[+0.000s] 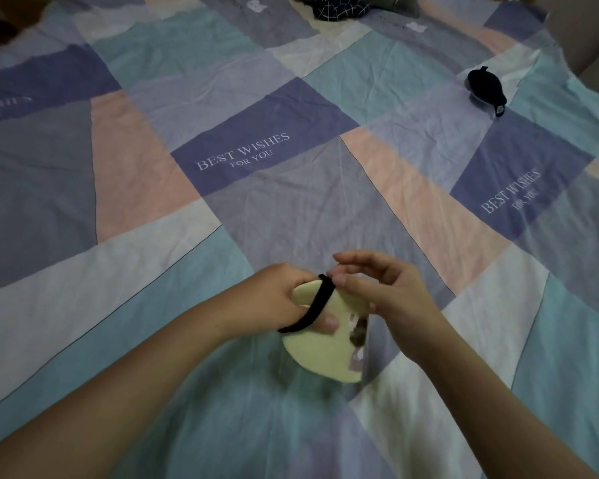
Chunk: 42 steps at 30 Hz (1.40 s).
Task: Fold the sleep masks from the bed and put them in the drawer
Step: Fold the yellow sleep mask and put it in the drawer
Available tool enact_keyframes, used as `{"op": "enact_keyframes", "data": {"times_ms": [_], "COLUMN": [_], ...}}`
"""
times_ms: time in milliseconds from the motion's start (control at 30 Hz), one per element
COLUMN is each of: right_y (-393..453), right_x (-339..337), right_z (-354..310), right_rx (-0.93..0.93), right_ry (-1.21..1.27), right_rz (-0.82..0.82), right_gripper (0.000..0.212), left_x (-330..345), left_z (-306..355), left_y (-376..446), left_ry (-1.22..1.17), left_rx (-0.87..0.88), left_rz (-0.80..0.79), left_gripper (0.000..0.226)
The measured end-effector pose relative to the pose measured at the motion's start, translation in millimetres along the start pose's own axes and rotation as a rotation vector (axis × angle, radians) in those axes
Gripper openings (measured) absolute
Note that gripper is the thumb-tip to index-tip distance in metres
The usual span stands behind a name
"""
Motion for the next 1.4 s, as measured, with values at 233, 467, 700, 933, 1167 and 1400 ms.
{"op": "enact_keyframes", "data": {"times_ms": [233,467,700,933,1167,1400], "right_y": [-2,-12,-8,1,2,-4], "right_x": [2,6,18,21,19,23], "right_z": [18,25,7,12,20,28], "right_rx": [0.115,-0.033,-0.193,-0.022,0.171,0.279], "right_ry": [0.107,0.214,-0.084,-0.099,-0.039,0.338], "right_rz": [0.098,0.443,0.184,0.132,-0.118,-0.187], "right_gripper": [0.019,0.017,0.016,0.019,0.048,0.051], "left_x": [-9,2,1,1,-1,10], "left_z": [-5,-12,-2,10,0,2], "left_y": [-6,-13,-13,-17,-18,-14], "left_ry": [-0.115,-0.408,-0.118,0.118,-0.118,-0.19], "left_rx": [-0.032,-0.072,-0.082,0.013,0.024,-0.001], "left_rz": [0.247,0.409,0.361,0.432,0.417,0.318], "left_gripper": [0.004,0.037,0.045,0.04,0.012,0.01]}}
Point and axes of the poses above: each hand's wrist, its own y-axis towards the middle knuckle, its own x-axis out of the palm, z = x × y, the point moved 5 cm from there along y, towards the middle knuckle
